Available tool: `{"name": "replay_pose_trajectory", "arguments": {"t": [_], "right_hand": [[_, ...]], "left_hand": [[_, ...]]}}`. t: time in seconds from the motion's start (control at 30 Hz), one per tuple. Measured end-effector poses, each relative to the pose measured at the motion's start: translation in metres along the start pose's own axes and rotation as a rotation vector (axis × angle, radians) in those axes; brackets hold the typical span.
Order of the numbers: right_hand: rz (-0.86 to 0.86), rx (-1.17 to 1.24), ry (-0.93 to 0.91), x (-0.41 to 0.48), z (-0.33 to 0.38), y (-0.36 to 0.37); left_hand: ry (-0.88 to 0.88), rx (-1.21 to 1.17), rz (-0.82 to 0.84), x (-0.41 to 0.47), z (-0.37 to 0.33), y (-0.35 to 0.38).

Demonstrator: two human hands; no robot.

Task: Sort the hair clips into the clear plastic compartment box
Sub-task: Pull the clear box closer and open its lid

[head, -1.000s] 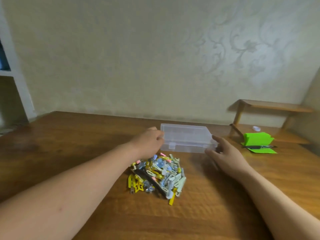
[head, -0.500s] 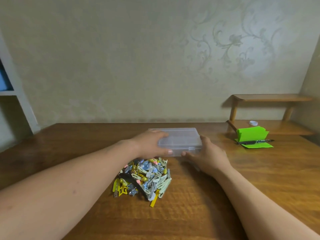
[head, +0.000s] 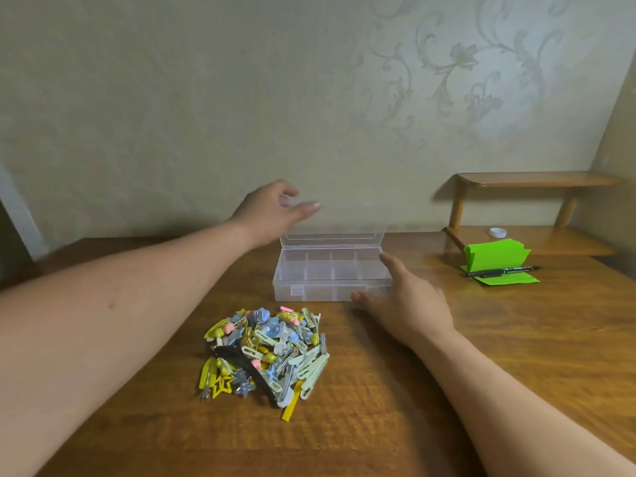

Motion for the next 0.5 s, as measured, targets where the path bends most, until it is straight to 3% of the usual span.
{"name": "replay_pose_trajectory", "arguments": {"t": [0.1, 0.27, 0.4, 0.5], "right_hand": [[0.002, -0.051, 0.0, 0.004, 0.0, 0.002], [0.007, -0.061, -0.03, 0.009, -0.003, 0.008], [0.045, -0.018, -0.078, 0.008, 0.0, 0.01], [0.061, 0.002, -0.098, 0.007, 0.003, 0.01]], "left_hand": [[-0.096, -0.164, -0.05, 0.014, 0.02, 0.012], [-0.168, -0.272, 0.066, 0.033, 0.054, 0.043], [-0.258, -0.351, 0.035, 0.047, 0.06, 0.046], [-0.373, -0.332, 0.141, 0.052, 0.074, 0.054]]}}
Point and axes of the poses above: each hand's wrist, its own x-axis towards the middle knuckle, its own y-axis out of the palm, z = x × y, the point moved 4 cm from there along x, towards the middle knuckle, and after that the axes turned 9 degrees about -y, right-handed, at the moved point
